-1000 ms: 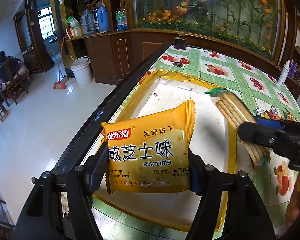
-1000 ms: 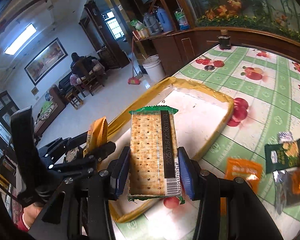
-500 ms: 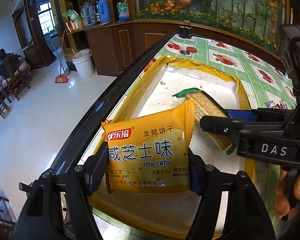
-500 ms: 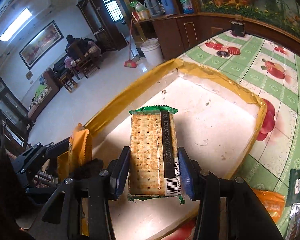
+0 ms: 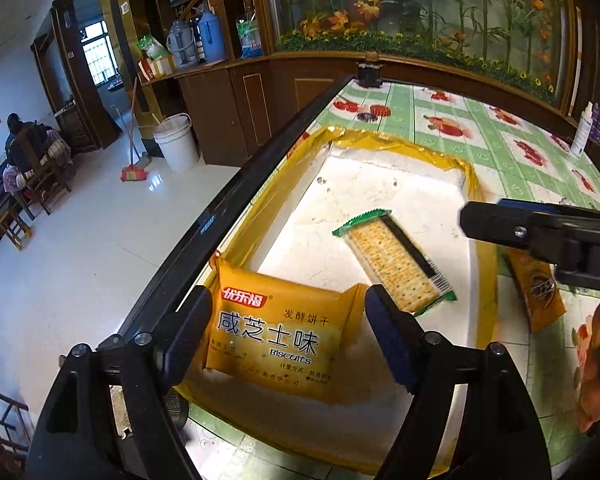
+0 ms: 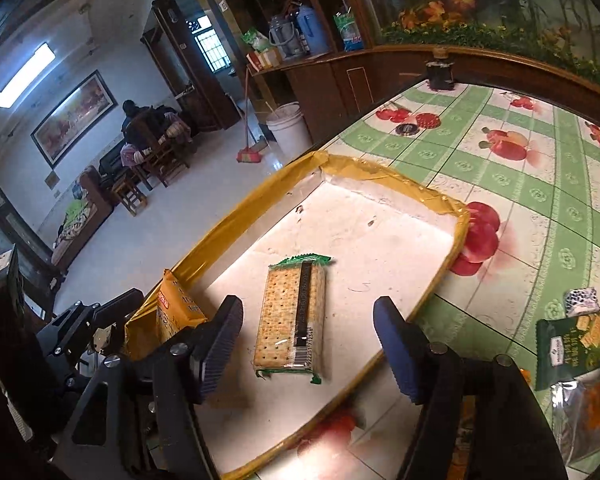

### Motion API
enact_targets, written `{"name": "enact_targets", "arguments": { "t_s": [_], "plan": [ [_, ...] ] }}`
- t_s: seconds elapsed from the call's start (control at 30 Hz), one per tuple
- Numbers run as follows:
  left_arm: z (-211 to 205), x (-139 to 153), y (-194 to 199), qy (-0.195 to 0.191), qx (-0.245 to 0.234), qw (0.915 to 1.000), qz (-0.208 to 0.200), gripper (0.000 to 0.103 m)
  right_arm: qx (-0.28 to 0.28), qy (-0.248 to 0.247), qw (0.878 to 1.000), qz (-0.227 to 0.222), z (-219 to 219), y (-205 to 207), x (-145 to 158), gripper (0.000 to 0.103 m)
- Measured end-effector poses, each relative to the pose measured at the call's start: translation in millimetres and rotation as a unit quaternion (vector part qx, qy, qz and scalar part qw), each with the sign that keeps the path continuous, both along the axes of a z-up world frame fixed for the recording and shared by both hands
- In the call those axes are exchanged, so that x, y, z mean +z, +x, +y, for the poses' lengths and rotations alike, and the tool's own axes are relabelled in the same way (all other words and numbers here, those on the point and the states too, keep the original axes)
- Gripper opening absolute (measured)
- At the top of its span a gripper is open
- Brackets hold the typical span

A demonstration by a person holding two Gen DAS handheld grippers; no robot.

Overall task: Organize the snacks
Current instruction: 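Carry both packs into the yellow tray and open both grippers to release, then grasp the orange round-logo pack with left gripper while right grasps the orange chip bag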

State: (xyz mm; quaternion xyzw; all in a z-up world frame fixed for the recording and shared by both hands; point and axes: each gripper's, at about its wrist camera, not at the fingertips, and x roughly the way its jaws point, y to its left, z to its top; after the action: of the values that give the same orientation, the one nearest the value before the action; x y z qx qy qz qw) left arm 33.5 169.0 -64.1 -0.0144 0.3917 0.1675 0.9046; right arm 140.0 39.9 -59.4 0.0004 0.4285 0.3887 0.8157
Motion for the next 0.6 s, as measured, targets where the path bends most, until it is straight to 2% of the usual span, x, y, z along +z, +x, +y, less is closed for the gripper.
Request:
{"name": "enact_targets", "arguments": {
  "t_s": [0.07, 0.27, 0.6],
  "plan": [
    [-2.8, 5.5, -2.3, 0.002, 0.001, 1.0000, -0.006, 0.083, -0.011, 0.008, 1.000, -0.004, -14.2, -5.8, 8.2, 0.071],
    [-18.8, 20.2, -8.3, -0.004, -0.011, 0.9998, -0.019, 0.083, -0.043, 0.022, 0.999, -0.007, -59.2, -19.4, 18.3, 0.073],
    [-73.9, 30.7, -6.4, -0.014, -0.076, 0.9966, -0.026, 0.083, -0.123, 0.010, 0.992, -0.001, -158.9, -46.4, 5.7, 0.075]
  ]
}}
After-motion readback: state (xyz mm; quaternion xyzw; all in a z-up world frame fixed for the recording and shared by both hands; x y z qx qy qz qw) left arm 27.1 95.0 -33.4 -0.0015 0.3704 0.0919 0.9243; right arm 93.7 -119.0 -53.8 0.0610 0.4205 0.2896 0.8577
